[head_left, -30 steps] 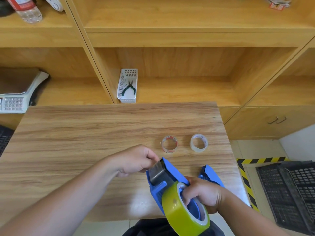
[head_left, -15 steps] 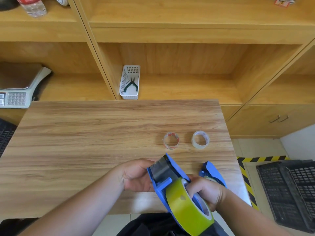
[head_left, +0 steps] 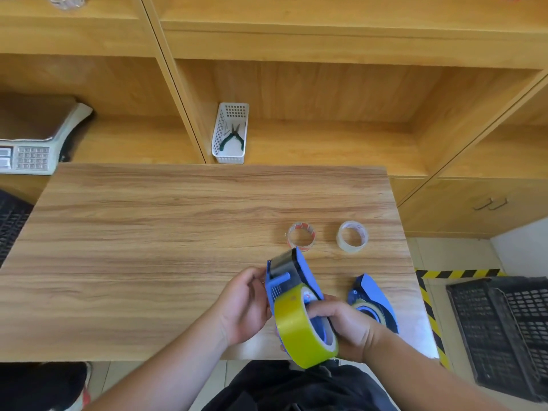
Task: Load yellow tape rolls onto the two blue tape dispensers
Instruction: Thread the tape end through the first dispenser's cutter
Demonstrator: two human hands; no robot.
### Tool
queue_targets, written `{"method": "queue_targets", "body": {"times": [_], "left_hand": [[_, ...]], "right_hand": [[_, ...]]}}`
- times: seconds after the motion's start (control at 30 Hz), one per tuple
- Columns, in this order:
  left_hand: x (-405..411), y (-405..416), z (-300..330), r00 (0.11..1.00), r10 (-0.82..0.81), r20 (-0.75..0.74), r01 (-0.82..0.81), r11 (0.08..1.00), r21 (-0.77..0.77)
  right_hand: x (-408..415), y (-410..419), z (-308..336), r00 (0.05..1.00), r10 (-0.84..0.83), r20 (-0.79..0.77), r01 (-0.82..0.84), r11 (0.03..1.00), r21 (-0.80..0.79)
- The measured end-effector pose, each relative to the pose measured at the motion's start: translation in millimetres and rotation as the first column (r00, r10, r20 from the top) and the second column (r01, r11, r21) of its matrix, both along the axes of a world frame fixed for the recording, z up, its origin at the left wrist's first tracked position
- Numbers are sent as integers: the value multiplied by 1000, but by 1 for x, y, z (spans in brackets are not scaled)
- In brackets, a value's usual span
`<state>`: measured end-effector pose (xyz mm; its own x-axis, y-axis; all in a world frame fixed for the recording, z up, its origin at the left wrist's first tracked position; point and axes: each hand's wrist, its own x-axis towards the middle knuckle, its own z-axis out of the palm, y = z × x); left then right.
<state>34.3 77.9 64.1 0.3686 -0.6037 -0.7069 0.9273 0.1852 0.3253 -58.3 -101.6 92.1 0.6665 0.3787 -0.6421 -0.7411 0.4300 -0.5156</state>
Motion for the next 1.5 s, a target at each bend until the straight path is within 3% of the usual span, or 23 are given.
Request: {"method": "queue_targets", "body": {"times": [0.13,0.3,0.47,0.57,0.7,0.9,1.1,1.5], "left_hand": [[-6,3,-3,997,57,-56,-56,998,24],[-9,9,-27,991,66,-119,-46,985,165],[-19,16,-63,997,62,56,-81,871,485],[-24,25,-70,987,41,154,-123,811,572],[-34,31,-75,971,-84,224,-66,805,590],[-39,29,-85,959,-234,162,91,790,606],[-31,25,-91,961,-255,108,144,793,593],[-30,21,-111,962,-260,89,165,808,566]], "right_hand": [[-5,9,-12,1000,-24,-14,21,986,-166],[-2,13,-27,999,31,12,-25,932,-362],[-1,13,-54,994,106,-18,-95,793,-602],[2,11,-73,995,86,-58,-103,721,-685],[6,11,-106,991,61,-119,-130,648,-751],[17,13,-143,976,123,-182,-220,522,-824],[27,15,-162,960,197,-197,-264,422,-867],[32,23,-176,960,202,-192,-253,346,-903]]}}
